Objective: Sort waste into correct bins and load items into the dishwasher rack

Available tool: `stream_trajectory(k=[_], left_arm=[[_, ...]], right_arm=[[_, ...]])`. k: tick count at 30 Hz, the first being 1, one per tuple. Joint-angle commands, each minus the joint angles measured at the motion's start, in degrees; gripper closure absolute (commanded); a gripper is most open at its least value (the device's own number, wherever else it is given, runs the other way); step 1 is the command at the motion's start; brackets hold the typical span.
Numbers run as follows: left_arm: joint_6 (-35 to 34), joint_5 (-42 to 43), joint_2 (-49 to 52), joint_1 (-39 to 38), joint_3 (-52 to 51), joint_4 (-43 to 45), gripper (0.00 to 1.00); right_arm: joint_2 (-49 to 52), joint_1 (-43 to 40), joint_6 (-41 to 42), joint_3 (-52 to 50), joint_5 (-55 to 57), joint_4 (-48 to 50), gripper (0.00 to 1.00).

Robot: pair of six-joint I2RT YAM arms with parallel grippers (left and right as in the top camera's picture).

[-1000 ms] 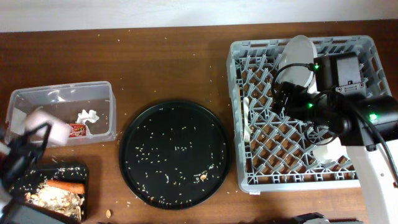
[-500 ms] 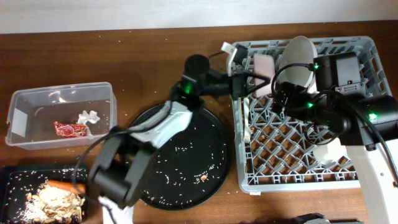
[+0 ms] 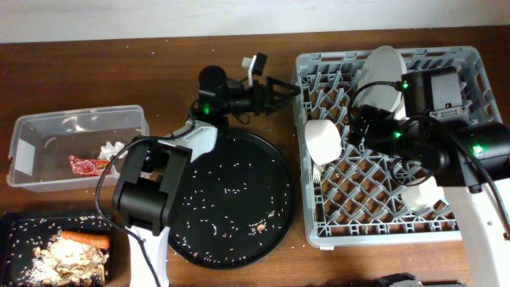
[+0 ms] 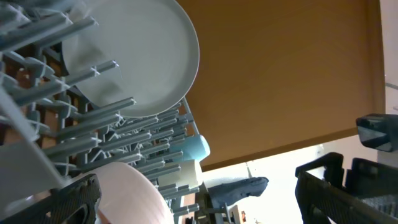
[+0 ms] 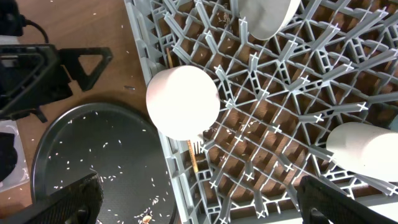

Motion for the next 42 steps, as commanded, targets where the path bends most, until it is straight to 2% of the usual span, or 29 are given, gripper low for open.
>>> stream_trajectory(k=[1, 3, 4, 5, 7, 8, 10, 12, 14, 16, 21, 22, 23, 24, 25, 26, 28, 29, 32, 35, 42], left_arm=[[0.5, 6.4, -7.4, 5.5, 0.1, 0.1, 0.01], [1.1, 6.4, -17.0, 11.3, 0.1, -2.3, 0.01], [3.6, 6.4, -21.1, 13.9, 0.1, -7.5, 0.01], [12.5, 4.8, -28.2, 18.5, 0.1, -22.0, 0.01], [36.3, -5.5, -39.5, 25.6, 0.1, -57.2, 0.01], [54.4, -27.8, -47.8, 30.3, 0.7, -88.2, 0.01], [64.1, -51.6, -56.4, 34.1, 0.8, -109.4, 0.01], [64.9, -69.7, -64.4, 34.6, 0.8, -118.8, 0.01], [64.9, -74.9, -71.1, 34.6, 0.8, -120.8, 0.01], [64.8, -75.6, -75.2, 34.6, 0.8, -121.7, 0.01], [64.9, -75.6, -76.6, 34.6, 0.7, -122.9, 0.01], [64.9, -75.6, -76.6, 34.6, 0.7, -123.0, 0.01], [64.9, -75.6, -76.6, 34.6, 0.7, -123.0, 0.01], [64.9, -75.6, -76.6, 34.6, 0.7, -123.0, 0.01], [64.9, -75.6, -76.6, 34.6, 0.7, -123.0, 0.01], [64.9, -75.6, -76.6, 34.6, 0.7, -123.0, 0.01], [64.9, -75.6, -76.6, 34.6, 0.7, -123.0, 0.01], [64.9, -75.6, -76.6, 34.6, 0.7, -123.0, 0.01], [64.9, -75.6, -76.6, 34.6, 0.7, -123.0, 0.01], [64.9, -75.6, -76.5, 34.6, 0.7, -123.0, 0.01], [64.9, -75.6, -76.6, 34.6, 0.7, -123.0, 0.01]], right_arm=[[-0.1, -0.2, 0.0, 0.3, 0.3, 0.0, 0.01], [-0.1, -0.2, 0.0, 0.3, 0.3, 0.0, 0.01], [-0.1, -0.2, 0.0, 0.3, 0.3, 0.0, 0.01], [-0.1, -0.2, 0.0, 0.3, 0.3, 0.0, 0.01], [-0.1, -0.2, 0.0, 0.3, 0.3, 0.0, 0.01], [-0.1, -0.2, 0.0, 0.3, 0.3, 0.0, 0.01], [-0.1, -0.2, 0.0, 0.3, 0.3, 0.0, 0.01], [0.2, -0.2, 0.0, 0.2, 0.3, 0.0, 0.01], [-2.7, -0.2, 0.0, 0.2, 0.3, 0.0, 0.01], [-10.9, -0.2, 0.0, 0.2, 0.3, 0.0, 0.01], [-25.9, -0.2, 0.0, 0.2, 0.3, -0.1, 0.01], [-30.3, -0.2, -2.8, -1.0, 4.6, 0.5, 0.01], [-33.1, -0.3, -2.8, -4.8, 5.5, 5.7, 0.01], [-37.3, -0.3, -2.8, -12.8, 5.3, 14.5, 0.01], [-42.8, -0.3, -2.8, -24.9, 5.2, 25.0, 0.01], [-46.3, -0.3, -2.8, -33.1, 5.2, 31.5, 0.01], [-56.9, -0.4, -2.1, -55.8, 5.3, 38.8, 0.01], [-62.1, -1.1, -0.6, -66.5, 3.0, 46.9, 0.01], [-72.3, -2.7, -0.6, -83.3, -4.5, 59.9, 0.01], [-74.7, -5.3, -0.6, -91.4, -5.3, 72.5, 0.01], [-74.6, -6.3, -0.6, -91.4, -5.3, 72.0, 0.01]])
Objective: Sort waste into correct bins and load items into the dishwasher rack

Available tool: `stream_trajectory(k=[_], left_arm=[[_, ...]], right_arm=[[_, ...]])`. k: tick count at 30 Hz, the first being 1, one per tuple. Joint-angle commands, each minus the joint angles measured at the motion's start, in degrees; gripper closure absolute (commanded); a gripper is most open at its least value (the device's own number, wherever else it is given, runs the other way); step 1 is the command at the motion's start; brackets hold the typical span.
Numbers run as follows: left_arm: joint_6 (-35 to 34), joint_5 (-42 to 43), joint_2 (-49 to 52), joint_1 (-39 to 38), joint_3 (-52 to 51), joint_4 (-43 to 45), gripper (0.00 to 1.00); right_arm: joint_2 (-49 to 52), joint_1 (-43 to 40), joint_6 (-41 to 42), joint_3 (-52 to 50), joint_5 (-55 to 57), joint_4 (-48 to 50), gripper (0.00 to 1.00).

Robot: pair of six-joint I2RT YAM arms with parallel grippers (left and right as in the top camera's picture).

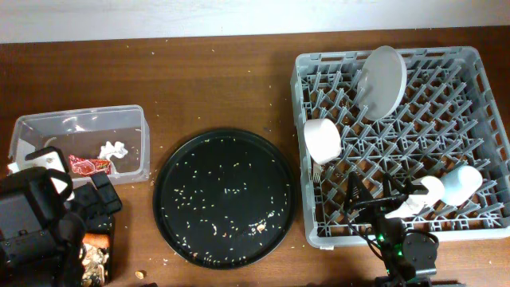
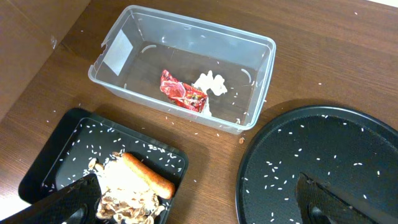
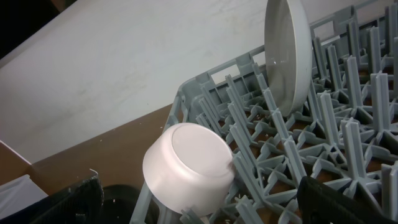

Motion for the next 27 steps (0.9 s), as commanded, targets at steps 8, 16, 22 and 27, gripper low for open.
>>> stream_trajectory(k=[8, 16, 22, 27], left_arm=[[3.3, -1.9, -11.8, -13.4, -11.7, 17.4, 0.01], [3.3, 4.6, -46.2, -19.0, -66.8, 67.0, 0.01], [3.3, 4.4, -49.8, -19.3, -76.8, 71.8, 0.01], [3.3, 4.6, -49.8, -19.3, -76.8, 68.7, 0.01]], right_arm=[[-0.6, -0.5, 0.2, -0.5, -0.7, 0.2, 0.01], [-0.6, -0.5, 0.2, -0.5, -0.7, 0.2, 0.01], [-0.6, -0.5, 0.2, -0.5, -0.7, 0.2, 0.01], [-0.6, -0.5, 0.2, -0.5, -0.7, 0.2, 0.01]])
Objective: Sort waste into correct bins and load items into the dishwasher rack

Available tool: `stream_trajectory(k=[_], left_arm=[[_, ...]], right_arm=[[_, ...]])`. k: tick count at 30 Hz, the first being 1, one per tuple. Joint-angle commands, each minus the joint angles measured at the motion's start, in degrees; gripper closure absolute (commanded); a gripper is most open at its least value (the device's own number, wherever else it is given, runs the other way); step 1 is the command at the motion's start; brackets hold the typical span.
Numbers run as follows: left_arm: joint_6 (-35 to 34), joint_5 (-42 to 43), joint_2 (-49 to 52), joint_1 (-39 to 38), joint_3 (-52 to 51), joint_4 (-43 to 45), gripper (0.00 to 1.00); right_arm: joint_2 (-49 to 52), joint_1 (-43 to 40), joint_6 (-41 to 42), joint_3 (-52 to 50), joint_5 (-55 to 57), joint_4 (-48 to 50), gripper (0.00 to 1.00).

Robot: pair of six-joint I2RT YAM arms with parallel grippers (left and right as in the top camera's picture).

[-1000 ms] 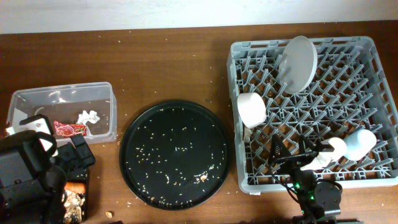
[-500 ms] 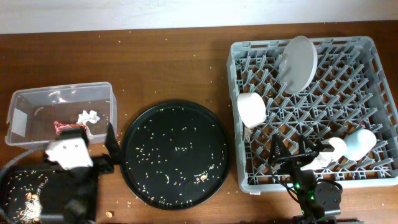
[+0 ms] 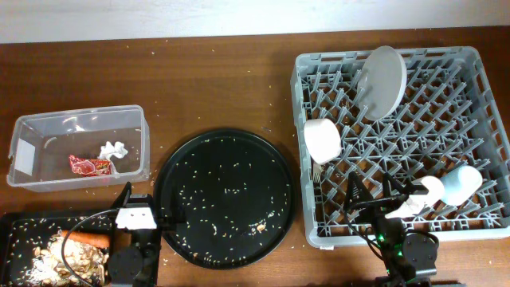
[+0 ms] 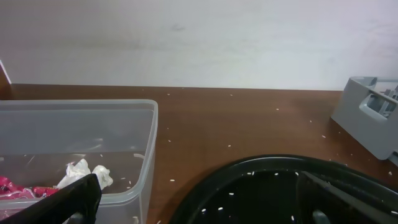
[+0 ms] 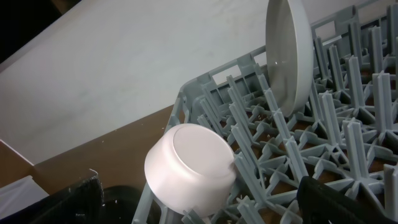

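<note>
The grey dishwasher rack [image 3: 307, 231] on the right holds an upright white plate [image 3: 381, 70], a white bowl [image 3: 322, 140] on its side, two white cups [image 3: 462, 182] and a fork [image 3: 317, 170]. A round black tray [image 3: 223, 199] sprinkled with rice lies mid-table. My left gripper [image 3: 147, 209] sits low at the table's front, open and empty, by the tray's left rim [image 4: 261, 163]. My right gripper [image 3: 373, 195] is open and empty at the rack's front edge, facing the bowl [image 5: 189, 165] and plate [image 5: 287, 56].
A clear bin [image 3: 142, 127] at the left holds a red wrapper [image 3: 88, 165] and crumpled tissue [image 3: 113, 148]. A black bin [image 3: 16, 231] at the front left holds an orange sausage-like piece [image 3: 88, 238] and scraps. Rice grains are scattered on the table.
My left arm was at the front left corner, looking down on both bins. Now it rests low between the black bin and the round tray, looking level across the table. The right arm is unchanged.
At first my left arm reached across the table's far side beside the rack, open, and my right arm hung over the rack, open. Then both were drawn back to the front edge, empty. Now the left sits lower, by the tray.
</note>
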Motion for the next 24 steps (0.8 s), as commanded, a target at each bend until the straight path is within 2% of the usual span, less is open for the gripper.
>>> stream_trajectory(k=[1, 3, 6, 24], left_arm=[[0.5, 0.6, -0.4, -0.3, -0.1, -0.3, 0.01], [0.5, 0.6, -0.4, -0.3, -0.1, -0.3, 0.01], [0.5, 0.6, -0.4, -0.3, -0.1, -0.3, 0.01], [0.5, 0.6, -0.4, -0.3, -0.1, -0.3, 0.01]], right_arm=[[-0.4, -0.4, -0.1, -0.4, -0.5, 0.0, 0.01], [-0.4, -0.4, -0.1, -0.4, -0.5, 0.0, 0.01], [-0.3, 3.8, -0.1, -0.4, -0.5, -0.2, 0.01], [-0.3, 3.8, -0.1, -0.4, -0.5, -0.2, 0.01]])
